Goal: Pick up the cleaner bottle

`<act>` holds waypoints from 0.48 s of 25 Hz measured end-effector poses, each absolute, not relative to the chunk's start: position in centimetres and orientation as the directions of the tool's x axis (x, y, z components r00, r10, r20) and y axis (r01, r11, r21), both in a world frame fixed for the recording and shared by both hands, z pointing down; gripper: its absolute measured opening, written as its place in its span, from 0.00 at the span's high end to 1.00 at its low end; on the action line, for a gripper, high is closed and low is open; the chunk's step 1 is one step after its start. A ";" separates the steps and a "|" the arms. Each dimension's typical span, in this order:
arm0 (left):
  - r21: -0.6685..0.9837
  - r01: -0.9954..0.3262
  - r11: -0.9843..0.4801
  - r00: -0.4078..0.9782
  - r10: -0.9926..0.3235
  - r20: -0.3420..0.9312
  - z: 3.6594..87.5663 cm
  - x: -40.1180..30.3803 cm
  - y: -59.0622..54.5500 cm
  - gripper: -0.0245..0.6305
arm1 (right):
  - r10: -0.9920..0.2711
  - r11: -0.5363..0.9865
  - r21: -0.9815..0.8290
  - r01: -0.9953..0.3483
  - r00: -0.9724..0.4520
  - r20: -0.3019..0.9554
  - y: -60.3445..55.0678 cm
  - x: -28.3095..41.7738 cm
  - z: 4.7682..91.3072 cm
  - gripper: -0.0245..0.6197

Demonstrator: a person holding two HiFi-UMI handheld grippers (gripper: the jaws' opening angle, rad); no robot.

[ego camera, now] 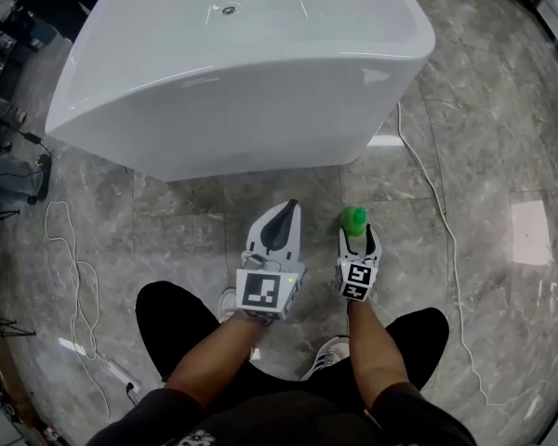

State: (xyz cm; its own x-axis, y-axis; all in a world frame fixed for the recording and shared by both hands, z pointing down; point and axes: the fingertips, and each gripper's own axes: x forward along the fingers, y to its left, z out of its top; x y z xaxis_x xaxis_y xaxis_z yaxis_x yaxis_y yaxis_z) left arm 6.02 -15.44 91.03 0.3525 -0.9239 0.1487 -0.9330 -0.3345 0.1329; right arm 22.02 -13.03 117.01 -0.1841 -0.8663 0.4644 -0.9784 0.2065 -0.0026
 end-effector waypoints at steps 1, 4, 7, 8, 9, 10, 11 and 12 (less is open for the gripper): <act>0.132 -0.935 -0.330 0.348 -0.925 0.151 91.1 5.9 -15.3 0.95 | -0.864 0.214 -0.007 -0.977 -0.193 0.465 -13.3 21.9 117.5 0.53; 0.125 -0.939 -0.319 0.337 -0.927 0.164 91.6 5.5 -14.8 0.95 | -0.866 0.228 -0.025 -0.973 -0.214 0.453 -14.7 21.6 118.2 0.53; 0.115 -0.943 -0.313 0.329 -0.929 0.168 91.9 5.0 -14.2 0.95 | -0.867 0.240 -0.017 -0.971 -0.222 0.446 -15.9 21.4 118.7 0.53; 0.112 -0.945 -0.308 0.324 -0.931 0.167 91.9 4.7 -13.9 0.95 | -0.868 0.241 -0.017 -0.970 -0.223 0.444 -16.2 21.3 119.0 0.53; 0.109 -0.948 -0.299 0.314 -0.935 0.168 91.9 4.4 -13.7 0.95 | -0.869 0.238 -0.019 -0.971 -0.222 0.442 -16.4 21.4 119.2 0.53; 0.105 -0.952 -0.288 0.303 -0.938 0.168 91.8 4.0 -13.5 0.95 | -0.870 0.235 -0.021 -0.972 -0.220 0.442 -16.6 21.5 119.4 0.53; 0.104 -0.954 -0.280 0.294 -0.941 0.166 91.7 3.8 -13.3 0.95 | -0.871 0.233 -0.021 -0.972 -0.218 0.441 -16.8 21.7 119.6 0.53; 0.106 -0.955 -0.276 0.291 -0.943 0.160 91.6 3.7 -13.0 0.95 | -0.872 0.234 -0.018 -0.972 -0.218 0.439 -17.0 21.9 119.9 0.53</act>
State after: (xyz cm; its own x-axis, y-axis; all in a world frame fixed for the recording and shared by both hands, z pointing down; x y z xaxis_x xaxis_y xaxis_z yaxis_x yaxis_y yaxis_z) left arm 3.72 -13.01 91.58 0.2906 -0.9433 0.1604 -0.9552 -0.2763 0.1061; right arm 21.86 -17.01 119.85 -0.2177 -0.8716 0.4393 -0.9722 0.2335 -0.0185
